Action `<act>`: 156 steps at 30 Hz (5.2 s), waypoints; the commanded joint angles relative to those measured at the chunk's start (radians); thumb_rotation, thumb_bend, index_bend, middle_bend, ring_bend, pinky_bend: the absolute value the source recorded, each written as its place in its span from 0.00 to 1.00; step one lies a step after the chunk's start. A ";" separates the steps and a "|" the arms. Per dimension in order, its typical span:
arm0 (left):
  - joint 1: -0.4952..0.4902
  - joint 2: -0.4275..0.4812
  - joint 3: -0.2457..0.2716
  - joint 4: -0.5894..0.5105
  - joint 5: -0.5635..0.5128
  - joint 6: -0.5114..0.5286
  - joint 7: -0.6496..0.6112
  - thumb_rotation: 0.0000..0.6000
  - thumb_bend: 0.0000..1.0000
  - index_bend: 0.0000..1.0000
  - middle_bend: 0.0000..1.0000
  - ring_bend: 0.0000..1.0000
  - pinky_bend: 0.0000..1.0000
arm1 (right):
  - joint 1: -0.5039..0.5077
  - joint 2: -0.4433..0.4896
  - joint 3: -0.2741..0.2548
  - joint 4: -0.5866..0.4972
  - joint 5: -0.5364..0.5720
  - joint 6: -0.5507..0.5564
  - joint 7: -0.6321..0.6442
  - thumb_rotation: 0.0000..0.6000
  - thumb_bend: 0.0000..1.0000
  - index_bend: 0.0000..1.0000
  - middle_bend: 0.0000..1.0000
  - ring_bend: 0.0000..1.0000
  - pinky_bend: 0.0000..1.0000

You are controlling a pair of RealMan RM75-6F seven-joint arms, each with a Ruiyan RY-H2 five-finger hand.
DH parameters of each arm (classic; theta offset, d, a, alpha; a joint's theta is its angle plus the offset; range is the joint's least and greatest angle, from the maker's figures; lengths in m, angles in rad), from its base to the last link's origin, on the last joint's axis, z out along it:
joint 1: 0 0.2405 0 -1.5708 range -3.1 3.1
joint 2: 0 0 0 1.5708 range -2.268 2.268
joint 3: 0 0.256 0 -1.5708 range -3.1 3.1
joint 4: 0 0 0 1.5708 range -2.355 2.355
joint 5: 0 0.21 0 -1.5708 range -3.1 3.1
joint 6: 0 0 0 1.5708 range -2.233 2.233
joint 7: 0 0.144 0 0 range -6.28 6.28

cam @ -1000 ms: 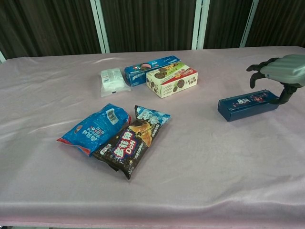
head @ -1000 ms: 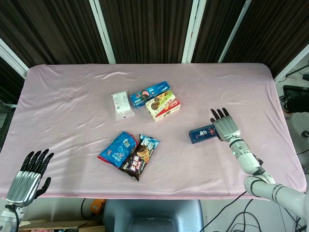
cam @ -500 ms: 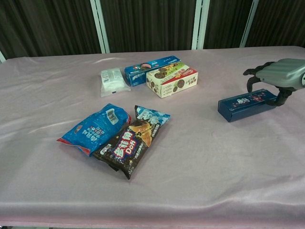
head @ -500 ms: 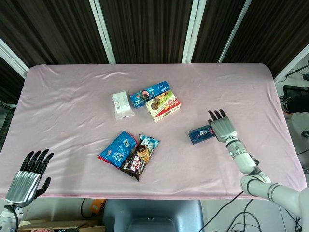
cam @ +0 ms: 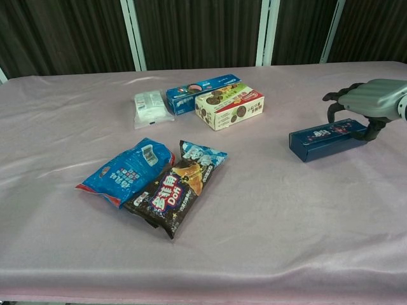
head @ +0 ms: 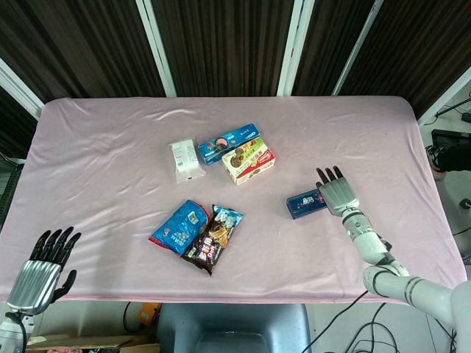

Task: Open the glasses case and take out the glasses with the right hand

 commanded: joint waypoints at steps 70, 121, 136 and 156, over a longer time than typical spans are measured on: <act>-0.001 0.018 -0.003 0.003 -0.012 0.003 -0.045 1.00 0.41 0.00 0.00 0.00 0.00 | 0.057 0.057 -0.072 -0.356 0.055 0.053 0.077 1.00 0.38 0.42 0.00 0.00 0.00; 0.002 0.008 -0.010 -0.007 -0.027 -0.001 -0.015 1.00 0.41 0.00 0.00 0.00 0.00 | -0.149 0.191 -0.138 -0.311 -0.185 0.198 0.055 1.00 0.39 0.42 0.00 0.00 0.00; 0.003 0.012 -0.001 -0.006 -0.009 0.003 -0.023 1.00 0.43 0.00 0.00 0.00 0.00 | -0.101 0.122 -0.014 -0.210 -0.202 0.189 0.226 1.00 0.40 0.48 0.00 0.00 0.00; 0.005 0.015 -0.003 -0.002 -0.010 0.007 -0.030 1.00 0.43 0.00 0.00 0.00 0.00 | -0.053 0.003 -0.017 -0.074 -0.127 0.080 0.177 1.00 0.52 0.54 0.00 0.00 0.00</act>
